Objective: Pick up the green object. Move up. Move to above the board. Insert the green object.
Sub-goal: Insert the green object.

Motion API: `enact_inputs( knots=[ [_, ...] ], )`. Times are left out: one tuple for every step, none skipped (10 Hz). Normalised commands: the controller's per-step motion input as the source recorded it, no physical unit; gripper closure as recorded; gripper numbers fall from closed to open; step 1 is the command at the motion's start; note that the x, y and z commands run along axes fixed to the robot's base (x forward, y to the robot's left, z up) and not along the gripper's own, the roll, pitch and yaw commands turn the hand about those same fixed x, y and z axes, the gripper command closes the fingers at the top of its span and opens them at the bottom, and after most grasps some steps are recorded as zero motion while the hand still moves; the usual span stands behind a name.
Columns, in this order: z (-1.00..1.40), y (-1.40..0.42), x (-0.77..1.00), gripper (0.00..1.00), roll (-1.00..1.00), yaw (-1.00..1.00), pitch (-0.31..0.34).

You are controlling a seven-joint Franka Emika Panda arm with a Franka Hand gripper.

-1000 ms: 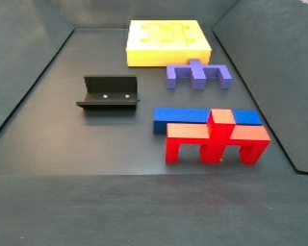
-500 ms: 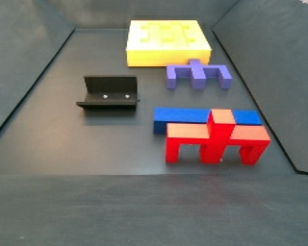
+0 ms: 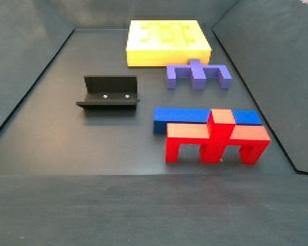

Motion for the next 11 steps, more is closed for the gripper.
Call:
enact_inputs(
  knots=[
    [-0.62, -0.07, -0.09, 1.0, -0.21, 0.31, -0.079],
    [-0.76, -0.08, -0.13, 1.0, -0.11, 0.29, -0.09],
    [-0.78, -0.11, -0.19, 1.0, -0.09, 0.25, -0.087],
    [-0.75, -0.29, -0.19, 1.0, -0.12, 0.2, -0.06],
    [-0.87, -0.36, -0.13, 1.0, -0.07, 0.18, -0.047],
    [-1.0, -0.33, 0.0, 1.0, -0.01, 0.18, 0.0],
    [-1.0, -0.15, 0.0, 1.0, 0.0, 0.15, -0.019],
    [-1.0, -0.04, 0.0, 1.0, 0.06, 0.11, -0.023],
    [-0.93, 0.0, 0.0, 1.0, 0.08, 0.1, -0.011],
    [-0.75, -0.08, 0.0, 1.0, 0.03, 0.12, -0.041],
    [-0.73, -0.15, -0.01, 1.0, 0.07, 0.07, -0.034]
  ],
)
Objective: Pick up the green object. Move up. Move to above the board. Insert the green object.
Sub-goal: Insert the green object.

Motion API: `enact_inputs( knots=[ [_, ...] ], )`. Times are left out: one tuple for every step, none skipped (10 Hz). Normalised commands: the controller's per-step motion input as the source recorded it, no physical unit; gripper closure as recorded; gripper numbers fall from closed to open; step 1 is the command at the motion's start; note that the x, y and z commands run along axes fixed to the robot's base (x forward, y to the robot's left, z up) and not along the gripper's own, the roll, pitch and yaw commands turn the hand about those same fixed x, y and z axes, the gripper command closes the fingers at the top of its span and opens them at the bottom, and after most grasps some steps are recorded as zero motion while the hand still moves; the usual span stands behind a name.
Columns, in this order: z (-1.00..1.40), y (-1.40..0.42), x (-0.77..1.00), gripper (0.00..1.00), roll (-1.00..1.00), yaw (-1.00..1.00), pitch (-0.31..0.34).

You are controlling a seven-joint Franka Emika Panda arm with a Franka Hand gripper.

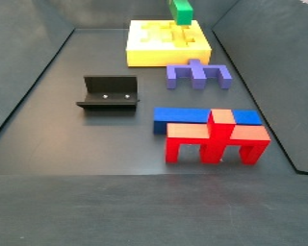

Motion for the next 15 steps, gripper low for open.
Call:
enact_inputs(
  knots=[
    [-0.71, -0.13, -0.04, 1.0, 0.15, 0.0, 0.0],
    [-0.61, -0.12, -0.04, 1.0, 0.17, -0.01, 0.0],
    [-0.49, -0.09, -0.03, 1.0, 0.21, 0.0, 0.0],
    [-0.35, -0.08, 0.0, 1.0, 0.29, 0.0, 0.009],
    [-0.26, -0.1, 0.0, 1.0, 0.27, 0.0, 0.027],
    [-0.26, -0.1, 0.0, 1.0, 0.23, 0.0, 0.021],
    [-0.3, -0.03, 0.0, 1.0, 0.17, 0.0, 0.0],
    [-0.33, -0.01, 0.0, 1.0, 0.08, 0.0, 0.0],
    [-0.33, 0.0, 0.0, 1.0, 0.06, 0.0, 0.0],
    [-0.32, -0.03, 0.0, 1.0, 0.06, 0.0, 0.0],
    [-0.31, -0.07, 0.05, 1.0, 0.05, -0.01, 0.0],
    [-0.3, -0.09, 0.18, 1.0, 0.05, -0.05, 0.01],
    [-0.31, -0.03, 0.2, 1.0, 0.07, -0.06, 0.031],
    [-0.27, -0.05, 0.16, 1.0, 0.16, -0.07, 0.071],
    [-0.25, 0.0, 0.07, 1.0, 0.16, -0.05, 0.066]
  ],
)
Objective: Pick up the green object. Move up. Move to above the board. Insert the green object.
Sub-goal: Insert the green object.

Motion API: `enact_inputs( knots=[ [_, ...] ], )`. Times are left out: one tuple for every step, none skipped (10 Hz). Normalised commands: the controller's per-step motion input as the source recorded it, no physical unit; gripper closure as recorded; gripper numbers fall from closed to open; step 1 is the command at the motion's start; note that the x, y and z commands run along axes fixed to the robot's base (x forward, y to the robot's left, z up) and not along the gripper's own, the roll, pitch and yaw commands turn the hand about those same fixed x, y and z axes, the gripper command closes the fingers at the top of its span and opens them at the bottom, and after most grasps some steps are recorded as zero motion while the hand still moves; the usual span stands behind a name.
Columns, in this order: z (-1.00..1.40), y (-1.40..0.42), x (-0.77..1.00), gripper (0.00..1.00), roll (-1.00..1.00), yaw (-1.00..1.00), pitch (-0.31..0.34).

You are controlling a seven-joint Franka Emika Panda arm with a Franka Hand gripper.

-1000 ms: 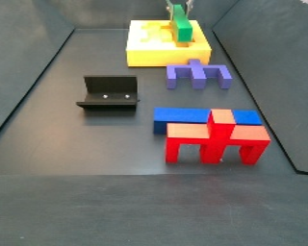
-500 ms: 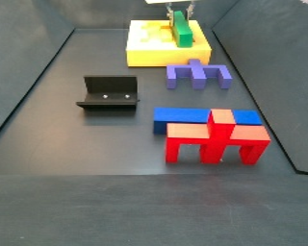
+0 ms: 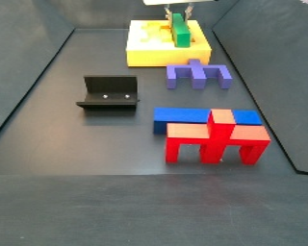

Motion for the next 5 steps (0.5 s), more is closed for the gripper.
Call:
enact_inputs(
  knots=[
    [-0.29, 0.0, 0.0, 1.0, 0.11, -0.01, 0.037],
    [-0.26, -0.08, 0.03, 1.0, 0.02, 0.0, 0.01],
    [-0.21, -0.25, 0.14, 1.0, 0.0, 0.0, 0.006],
    [-0.28, -0.21, 0.11, 1.0, 0.0, 0.0, 0.0],
    [-0.32, -0.12, 0.03, 1.0, 0.0, 0.0, 0.0]
  ],
)
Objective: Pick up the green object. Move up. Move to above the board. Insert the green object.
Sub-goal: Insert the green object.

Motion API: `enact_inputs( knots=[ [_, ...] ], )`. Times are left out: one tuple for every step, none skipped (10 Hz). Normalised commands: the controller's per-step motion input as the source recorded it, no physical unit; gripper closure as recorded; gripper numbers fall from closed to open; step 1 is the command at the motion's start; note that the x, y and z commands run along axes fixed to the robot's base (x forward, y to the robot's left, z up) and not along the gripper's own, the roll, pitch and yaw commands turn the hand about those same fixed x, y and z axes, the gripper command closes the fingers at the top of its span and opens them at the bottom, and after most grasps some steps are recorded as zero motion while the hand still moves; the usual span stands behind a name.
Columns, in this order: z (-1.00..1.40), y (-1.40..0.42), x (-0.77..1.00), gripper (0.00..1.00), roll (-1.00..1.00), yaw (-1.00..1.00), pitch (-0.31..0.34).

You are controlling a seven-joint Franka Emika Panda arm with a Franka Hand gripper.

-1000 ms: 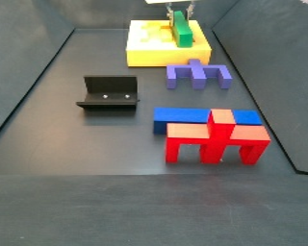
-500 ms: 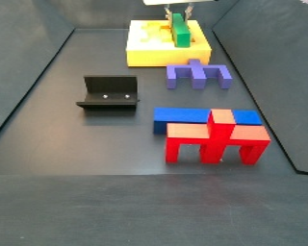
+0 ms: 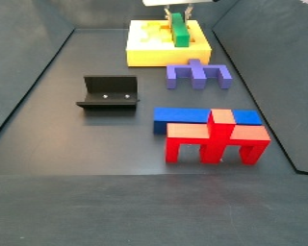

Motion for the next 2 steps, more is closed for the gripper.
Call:
enact_inputs(
  knots=[
    [-0.15, 0.0, 0.0, 1.0, 0.02, 0.0, 0.0],
    [0.0, 0.0, 0.0, 1.0, 0.0, 0.0, 0.0]
  ],
)
